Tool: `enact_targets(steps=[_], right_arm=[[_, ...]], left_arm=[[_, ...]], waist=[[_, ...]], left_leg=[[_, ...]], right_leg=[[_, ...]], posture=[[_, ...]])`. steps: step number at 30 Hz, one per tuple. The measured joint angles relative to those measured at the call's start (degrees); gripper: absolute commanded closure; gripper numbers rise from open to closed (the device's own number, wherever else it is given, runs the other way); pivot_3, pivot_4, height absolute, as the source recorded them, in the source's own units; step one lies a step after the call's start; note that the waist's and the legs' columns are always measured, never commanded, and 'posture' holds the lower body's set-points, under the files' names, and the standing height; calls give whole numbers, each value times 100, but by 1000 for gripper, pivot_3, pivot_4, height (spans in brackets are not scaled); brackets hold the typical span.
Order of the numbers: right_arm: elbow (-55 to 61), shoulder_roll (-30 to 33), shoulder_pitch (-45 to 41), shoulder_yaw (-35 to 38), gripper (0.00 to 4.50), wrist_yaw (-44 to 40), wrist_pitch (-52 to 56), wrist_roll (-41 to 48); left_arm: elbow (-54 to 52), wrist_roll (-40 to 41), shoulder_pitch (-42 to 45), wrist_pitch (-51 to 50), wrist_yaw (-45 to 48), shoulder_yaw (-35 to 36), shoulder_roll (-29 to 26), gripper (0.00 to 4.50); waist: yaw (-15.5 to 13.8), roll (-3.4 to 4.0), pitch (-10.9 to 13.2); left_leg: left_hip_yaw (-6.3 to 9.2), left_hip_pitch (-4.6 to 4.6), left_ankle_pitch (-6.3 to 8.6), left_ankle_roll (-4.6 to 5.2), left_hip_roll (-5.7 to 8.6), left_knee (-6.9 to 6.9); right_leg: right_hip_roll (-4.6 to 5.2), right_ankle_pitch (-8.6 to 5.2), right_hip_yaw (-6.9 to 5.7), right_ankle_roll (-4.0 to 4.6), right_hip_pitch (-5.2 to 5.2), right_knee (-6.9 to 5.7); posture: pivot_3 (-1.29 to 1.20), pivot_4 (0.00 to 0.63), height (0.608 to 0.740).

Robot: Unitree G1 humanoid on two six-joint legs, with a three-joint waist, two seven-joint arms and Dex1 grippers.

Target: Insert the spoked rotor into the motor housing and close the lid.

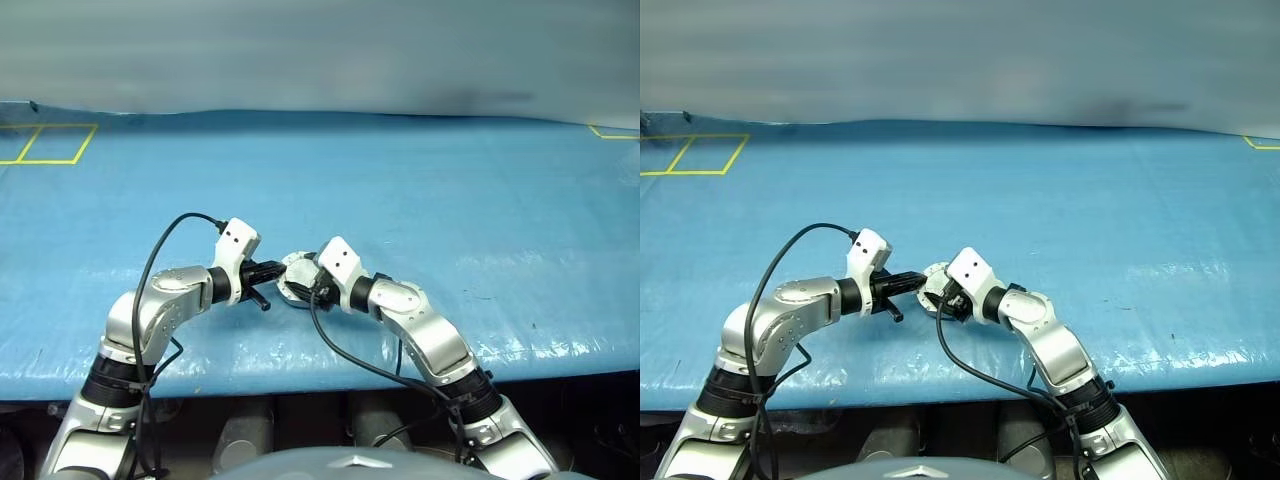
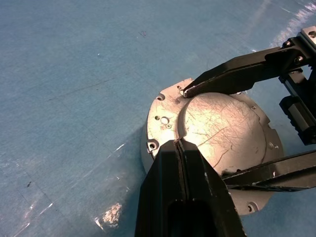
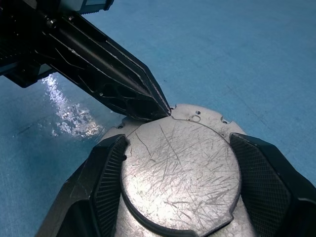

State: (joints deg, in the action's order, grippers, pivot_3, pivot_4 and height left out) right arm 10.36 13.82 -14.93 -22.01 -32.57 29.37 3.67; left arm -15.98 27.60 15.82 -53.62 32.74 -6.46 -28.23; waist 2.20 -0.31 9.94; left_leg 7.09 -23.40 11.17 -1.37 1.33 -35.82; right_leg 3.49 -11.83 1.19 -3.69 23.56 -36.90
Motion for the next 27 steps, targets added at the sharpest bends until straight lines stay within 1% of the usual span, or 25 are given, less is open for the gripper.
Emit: enact_targets(steps=[4,6,8,9,13,20,24,27], right_arm=[[63,29,3,36,1465,-39,126,39],[95,42,25,58,711,-49,158,93],[187,92,82,68,122,-110,240,156],[241,121,119,69,55,-130,264,198],[481,151,321,289,55,-130,475,412],[1086,403,810,866,55,-128,915,959],[1487,478,1259,1502,55,-140,1391,1604],[1822,441,1424,2142,55,-153,1860,2393]], left_arm=[[2,-41,26,37,1,-75,0,4500],[2,-46,32,46,18,-88,0,4500],[6,-48,37,54,44,-96,0,4500],[6,-50,40,58,53,-97,0,4500],[13,-66,43,66,104,-99,-2,4500],[19,-155,57,81,184,-117,-18,4500],[24,-211,60,104,235,-132,-37,4500],[33,-248,59,156,250,-156,-40,4500]], waist=[[-13,-1,-1],[-18,-2,-1],[-21,-4,-2],[-20,-4,-3],[-29,-5,-3],[-40,-5,-3],[-61,-5,-2],[-68,-6,-2]], left_leg=[[1,0,0,0,1,0],[1,-1,0,0,2,0],[1,-2,0,0,4,1],[1,-2,0,0,4,2],[1,-2,0,0,4,1],[2,-5,0,0,4,1],[2,-11,1,1,4,1],[2,-10,1,1,3,1]], right_leg=[[1,0,0,0,-2,2],[2,0,0,0,-2,3],[3,0,0,0,-2,6],[3,0,0,0,-2,6],[3,0,0,0,-3,6],[4,-1,-1,0,-1,6],[4,-1,0,0,6,7],[4,-1,0,0,5,6]], posture=[[0,150,740],[0,150,740],[0,150,740],[0,150,740],[0,150,740],[0,150,740],[0,150,740],[0,150,740]])
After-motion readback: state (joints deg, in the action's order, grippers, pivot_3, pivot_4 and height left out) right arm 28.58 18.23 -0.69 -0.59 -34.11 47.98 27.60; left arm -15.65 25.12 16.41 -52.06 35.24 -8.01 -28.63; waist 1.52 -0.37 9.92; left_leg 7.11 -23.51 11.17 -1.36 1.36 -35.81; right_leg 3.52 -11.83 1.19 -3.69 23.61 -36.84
